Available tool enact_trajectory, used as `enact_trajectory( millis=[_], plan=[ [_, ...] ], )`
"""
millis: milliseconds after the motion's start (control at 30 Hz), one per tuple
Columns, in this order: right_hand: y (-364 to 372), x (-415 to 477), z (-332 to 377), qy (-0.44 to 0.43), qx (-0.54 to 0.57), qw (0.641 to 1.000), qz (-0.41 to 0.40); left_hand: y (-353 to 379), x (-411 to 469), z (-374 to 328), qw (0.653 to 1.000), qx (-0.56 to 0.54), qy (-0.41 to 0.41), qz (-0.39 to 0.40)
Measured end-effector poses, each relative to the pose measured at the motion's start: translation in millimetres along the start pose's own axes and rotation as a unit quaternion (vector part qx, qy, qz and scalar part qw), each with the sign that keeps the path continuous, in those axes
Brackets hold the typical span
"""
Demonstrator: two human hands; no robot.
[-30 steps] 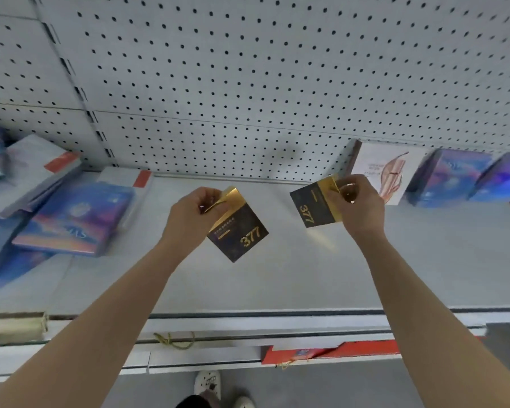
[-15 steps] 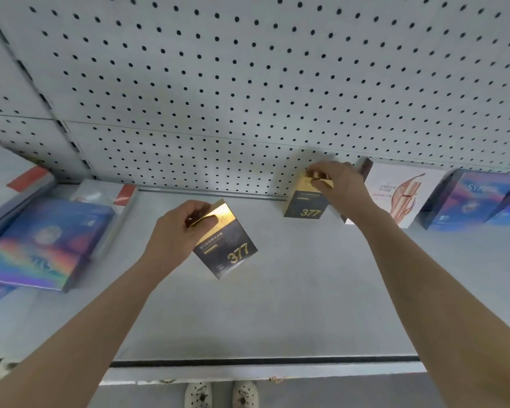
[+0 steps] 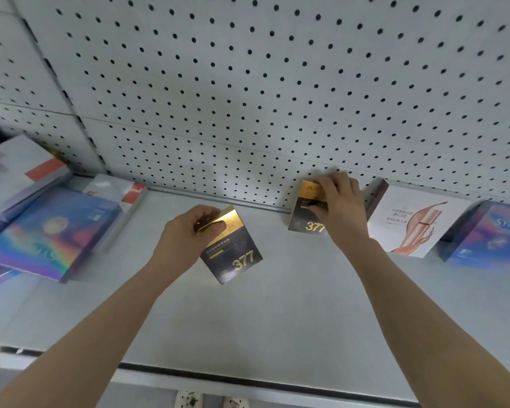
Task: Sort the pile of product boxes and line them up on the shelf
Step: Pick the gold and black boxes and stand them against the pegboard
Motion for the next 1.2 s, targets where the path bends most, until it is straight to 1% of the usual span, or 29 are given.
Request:
enact_trajectory(
  millis=[233, 300, 333, 367, 400, 433, 500, 567, 633, 700, 767, 833, 867, 967, 1067, 1200],
  plan=[
    [0, -2, 4, -0.006, -0.048, 0.999, 0.014, 6, -2, -7, 1.000, -0.013, -0.002, 0.018],
    [-9, -2, 11, -0.008, -0.060, 0.998, -0.010, 9, -3, -13, 0.999, -0.015, 0.002, 0.031],
    [-15, -2, 17, -0.008, -0.048, 0.998, -0.033, 11, -4, -16, 0.999, -0.014, 0.005, 0.039],
    [-21, -3, 25, -0.007, -0.009, 0.999, -0.052, 13, -5, -19, 0.999, -0.014, 0.007, 0.047],
    [-27, -4, 36, -0.005, 0.061, 0.996, -0.058, 16, -5, -23, 0.998, -0.018, 0.007, 0.053],
    [-32, -7, 47, -0.002, 0.149, 0.988, -0.045, 19, -5, -26, 0.998, -0.022, 0.007, 0.057],
    [-38, -13, 71, -0.003, 0.296, 0.955, 0.018, 26, -5, -34, 0.998, -0.027, 0.010, 0.064],
    [-39, -21, 88, -0.001, 0.364, 0.928, 0.072, 35, -5, -43, 0.997, -0.020, 0.025, 0.077],
    [-36, -26, 93, 0.019, 0.393, 0.916, 0.081, 42, -5, -50, 0.995, -0.008, 0.040, 0.089],
    [-35, -27, 90, 0.038, 0.379, 0.921, 0.081, 45, -4, -53, 0.996, 0.007, 0.059, 0.072],
    [-33, -24, 82, 0.044, 0.350, 0.932, 0.083, 42, 1, -47, 0.997, 0.011, 0.074, 0.017],
    [-31, -14, 74, 0.053, 0.324, 0.942, 0.074, 35, 7, -35, 0.997, 0.025, 0.062, -0.030],
    [-30, -6, 71, 0.055, 0.309, 0.947, 0.068, 34, 11, -27, 0.997, 0.040, 0.051, -0.037],
    [-22, 21, 66, 0.040, 0.273, 0.959, 0.063, 38, 18, -7, 0.995, 0.095, 0.023, -0.011],
    [-8, 38, 65, 0.017, 0.254, 0.964, 0.076, 47, 26, 3, 0.989, 0.144, 0.011, 0.015],
    [7, 44, 61, -0.013, 0.218, 0.974, 0.066, 58, 36, 4, 0.986, 0.163, 0.002, 0.031]
  ],
)
Point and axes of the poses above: each hand's wrist, its own x-axis towards the middle knuckle, its own y-axis out of the palm, z = x × y, the point moved 3 cm from there along x, towards the middle knuckle, and after that the axes turned 15 degrees about -y, right-handed, at the moved point
